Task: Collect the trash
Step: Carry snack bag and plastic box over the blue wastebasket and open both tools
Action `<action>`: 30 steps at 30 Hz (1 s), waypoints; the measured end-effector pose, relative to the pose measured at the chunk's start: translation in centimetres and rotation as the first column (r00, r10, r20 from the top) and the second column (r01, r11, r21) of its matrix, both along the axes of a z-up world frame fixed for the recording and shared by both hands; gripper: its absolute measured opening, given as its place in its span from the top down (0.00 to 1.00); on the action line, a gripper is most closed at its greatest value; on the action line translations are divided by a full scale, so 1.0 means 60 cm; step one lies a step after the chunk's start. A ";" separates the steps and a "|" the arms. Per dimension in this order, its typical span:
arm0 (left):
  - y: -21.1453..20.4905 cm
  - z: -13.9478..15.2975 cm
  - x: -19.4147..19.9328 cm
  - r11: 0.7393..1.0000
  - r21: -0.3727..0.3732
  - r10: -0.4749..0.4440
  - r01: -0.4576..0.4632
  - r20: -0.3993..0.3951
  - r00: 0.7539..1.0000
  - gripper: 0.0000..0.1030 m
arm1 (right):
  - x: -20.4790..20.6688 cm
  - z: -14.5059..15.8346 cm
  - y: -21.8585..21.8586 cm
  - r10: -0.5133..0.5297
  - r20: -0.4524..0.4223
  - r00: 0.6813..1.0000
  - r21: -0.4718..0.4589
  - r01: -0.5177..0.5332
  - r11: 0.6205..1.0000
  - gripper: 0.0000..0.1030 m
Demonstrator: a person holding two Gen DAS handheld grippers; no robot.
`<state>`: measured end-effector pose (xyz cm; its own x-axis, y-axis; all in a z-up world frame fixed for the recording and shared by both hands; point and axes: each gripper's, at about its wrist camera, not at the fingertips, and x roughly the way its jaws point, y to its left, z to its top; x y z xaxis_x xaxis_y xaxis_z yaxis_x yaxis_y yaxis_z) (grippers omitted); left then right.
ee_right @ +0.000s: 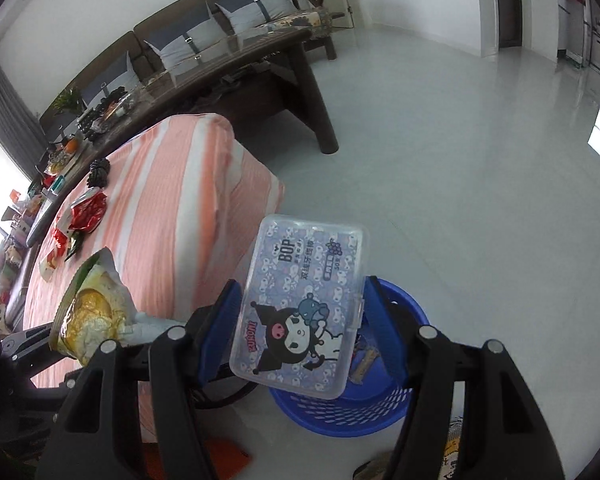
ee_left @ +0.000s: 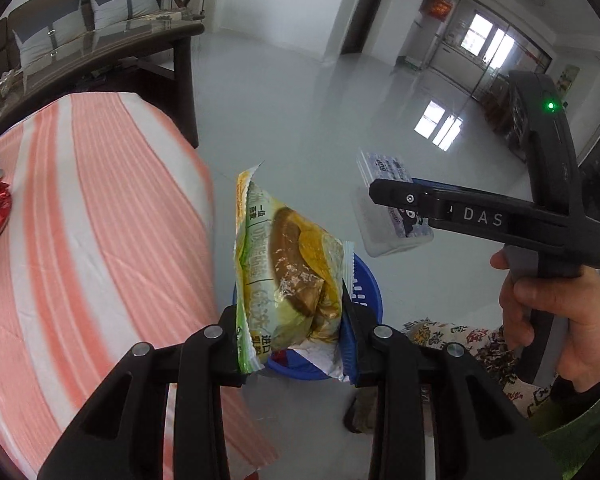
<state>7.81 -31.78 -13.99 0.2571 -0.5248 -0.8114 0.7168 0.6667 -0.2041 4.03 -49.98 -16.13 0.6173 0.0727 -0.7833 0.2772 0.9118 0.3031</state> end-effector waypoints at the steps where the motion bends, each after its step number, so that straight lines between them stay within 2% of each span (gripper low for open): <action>1: -0.014 -0.012 0.000 1.000 0.012 -0.002 0.002 -0.008 1.000 0.68 | -0.001 -0.008 -0.006 -0.005 -0.005 1.000 -0.002 0.005 1.000 0.40; 6: -0.071 -0.076 0.008 0.998 0.061 -0.002 0.005 -0.054 0.999 0.67 | -0.006 -0.046 -0.034 -0.030 -0.020 0.999 0.015 0.031 0.999 0.40; 16: -0.141 -0.149 0.027 0.994 0.111 -0.007 0.014 -0.069 0.998 0.65 | -0.021 -0.062 -0.084 -0.116 0.002 0.993 0.040 0.116 0.992 0.38; 17: -0.146 -0.155 0.027 0.993 0.117 -0.014 0.021 -0.068 0.998 0.62 | -0.024 -0.061 -0.090 -0.135 0.010 0.991 0.041 0.134 0.990 0.34; 18: -0.153 -0.160 0.029 0.992 0.123 -0.021 0.028 -0.064 0.998 0.58 | -0.027 -0.061 -0.096 -0.154 0.015 0.988 0.042 0.153 0.987 0.22; 20: -0.162 -0.166 0.033 0.990 0.137 -0.025 0.032 -0.046 0.999 0.23 | -0.037 -0.056 -0.110 -0.195 0.035 0.980 0.054 0.193 0.980 0.19; 21: -0.158 -0.164 0.031 0.990 0.137 -0.022 0.026 -0.028 0.999 0.19 | -0.042 -0.054 -0.116 -0.207 0.042 0.977 0.058 0.204 0.977 0.18; 27: -0.143 -0.142 0.024 0.994 0.105 -0.011 0.013 -0.018 1.000 0.16 | -0.060 -0.033 -0.135 -0.277 0.094 0.956 0.029 0.276 0.961 0.09; 30: -0.105 -0.113 0.010 0.999 0.054 -0.005 0.006 -0.007 1.000 0.13 | -0.062 -0.028 -0.133 -0.283 0.104 0.953 0.003 0.285 0.959 0.08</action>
